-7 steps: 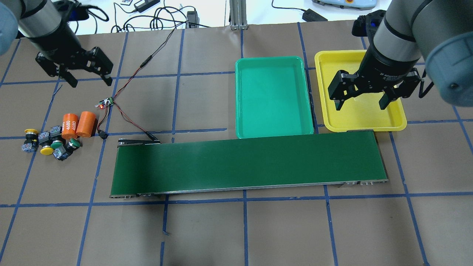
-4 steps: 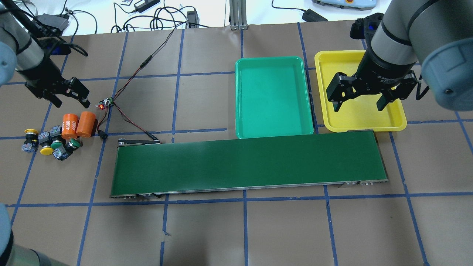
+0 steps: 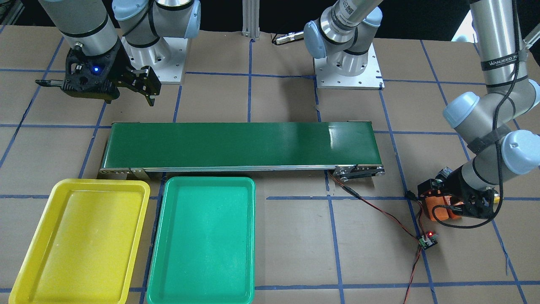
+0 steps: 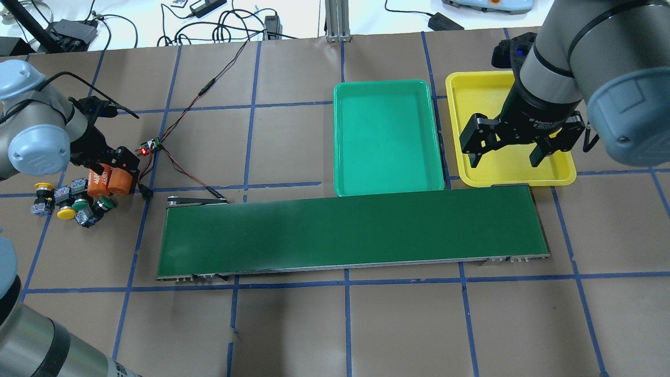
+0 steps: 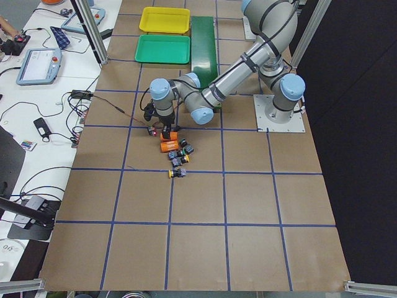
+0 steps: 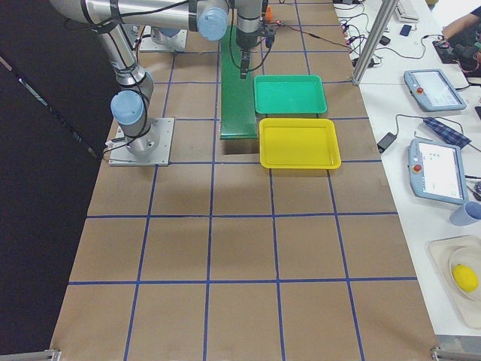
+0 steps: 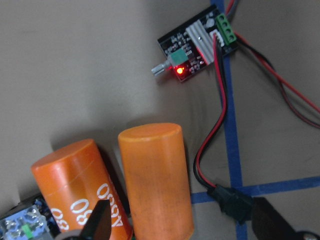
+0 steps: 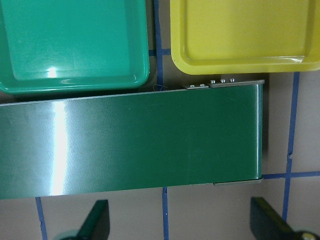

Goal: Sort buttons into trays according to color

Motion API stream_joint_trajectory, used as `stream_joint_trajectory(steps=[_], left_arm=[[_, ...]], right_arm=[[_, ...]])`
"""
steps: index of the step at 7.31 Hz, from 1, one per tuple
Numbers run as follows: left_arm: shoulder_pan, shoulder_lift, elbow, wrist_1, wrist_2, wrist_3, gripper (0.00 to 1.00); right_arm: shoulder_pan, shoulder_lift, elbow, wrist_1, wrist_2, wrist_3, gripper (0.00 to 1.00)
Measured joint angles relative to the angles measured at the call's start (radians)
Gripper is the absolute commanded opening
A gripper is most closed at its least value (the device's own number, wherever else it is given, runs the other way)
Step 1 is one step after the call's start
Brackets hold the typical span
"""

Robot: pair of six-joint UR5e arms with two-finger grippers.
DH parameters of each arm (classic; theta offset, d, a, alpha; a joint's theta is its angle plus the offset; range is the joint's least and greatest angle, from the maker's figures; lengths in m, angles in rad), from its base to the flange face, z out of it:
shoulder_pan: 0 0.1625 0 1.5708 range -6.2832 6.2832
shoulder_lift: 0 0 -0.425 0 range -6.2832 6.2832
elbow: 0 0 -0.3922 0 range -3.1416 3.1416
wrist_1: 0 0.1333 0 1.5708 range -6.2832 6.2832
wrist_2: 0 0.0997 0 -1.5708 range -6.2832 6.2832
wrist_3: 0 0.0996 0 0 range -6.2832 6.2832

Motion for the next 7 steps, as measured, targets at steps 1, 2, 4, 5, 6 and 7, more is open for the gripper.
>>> stream_joint_trajectory(steps=[1,2,4,5,6,7], left_arm=[[0.009,-0.014,-0.004,0.008,-0.003,0.017,0.85],[0.013,-0.023,-0.001,0.011,-0.006,0.024,0.44],[0.011,-0.031,0.009,0.011,-0.008,0.02,0.43],[0.008,-0.032,0.011,0.009,-0.008,0.009,0.42],[0.005,-0.033,0.012,0.008,-0.009,-0.004,0.05],[0.002,-0.03,0.012,0.006,-0.01,-0.013,0.0]], right_arm=[[0.0,0.0,0.002,-0.001,0.0,-0.001,1.0],[0.0,0.0,0.003,-0.002,0.001,-0.001,1.0],[-0.001,-0.004,-0.002,-0.005,0.001,-0.001,1.0],[-0.002,-0.009,-0.008,-0.005,-0.001,0.001,1.0],[-0.002,-0.014,-0.009,-0.006,-0.001,0.002,1.0],[-0.003,-0.016,-0.009,-0.003,-0.001,0.002,1.0]])
